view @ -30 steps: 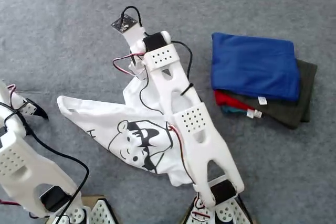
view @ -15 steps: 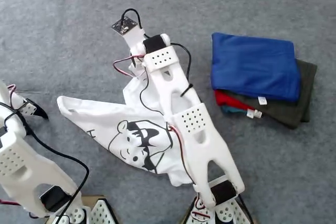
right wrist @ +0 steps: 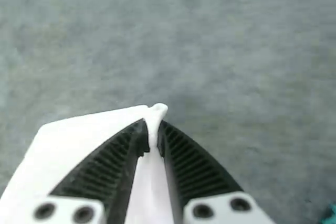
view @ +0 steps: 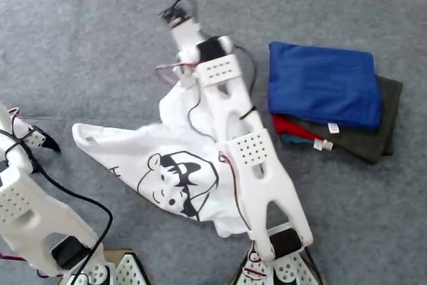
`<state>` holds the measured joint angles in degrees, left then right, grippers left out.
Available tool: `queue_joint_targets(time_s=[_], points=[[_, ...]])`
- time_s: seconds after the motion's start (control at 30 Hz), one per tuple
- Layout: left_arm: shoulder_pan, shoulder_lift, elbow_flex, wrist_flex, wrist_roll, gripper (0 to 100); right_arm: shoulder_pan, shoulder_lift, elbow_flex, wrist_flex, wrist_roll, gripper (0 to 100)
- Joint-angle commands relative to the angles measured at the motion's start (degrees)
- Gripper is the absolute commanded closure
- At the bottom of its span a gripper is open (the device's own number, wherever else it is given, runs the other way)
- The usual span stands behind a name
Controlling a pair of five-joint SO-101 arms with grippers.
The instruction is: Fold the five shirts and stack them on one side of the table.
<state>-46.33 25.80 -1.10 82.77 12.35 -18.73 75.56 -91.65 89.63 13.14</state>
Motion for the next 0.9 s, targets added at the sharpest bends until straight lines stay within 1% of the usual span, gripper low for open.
queue_joint_targets(time_s=[0.0, 0.07, 0.13, 0.27, 0.37, 0.5, 0.7, 0.87], points=[[-0.2, -6.3, -6.0, 5.2, 3.5, 78, 3.3, -4.8, -3.4, 0.7, -1.1, 98.3], [2.9, -8.8, -9.7, 8.4, 5.7, 78, 4.7, -7.2, -3.0, 0.9, -1.1, 98.3], [7.5, -10.5, -12.9, 10.8, 8.5, 78, 6.0, -8.7, -3.2, 1.0, -1.1, 98.3], [17.6, -10.0, -15.7, 11.4, 15.8, 78, 6.9, -9.3, -3.1, 0.9, -1.1, 98.3], [22.0, -6.8, -16.0, 11.3, 19.4, 78, 6.9, -9.4, -3.1, 1.0, -0.8, 98.3], [22.6, -1.4, -17.9, 9.5, 24.0, 78, 6.8, -9.3, -2.6, 1.0, 0.8, 98.3], [22.6, 5.2, -20.7, 9.8, 27.3, 78, 6.8, -9.3, -2.6, 1.1, 0.8, 98.3], [22.5, 6.9, -20.7, 9.8, 28.8, 79, 6.8, -9.3, -2.6, 1.1, 0.9, 98.3]])
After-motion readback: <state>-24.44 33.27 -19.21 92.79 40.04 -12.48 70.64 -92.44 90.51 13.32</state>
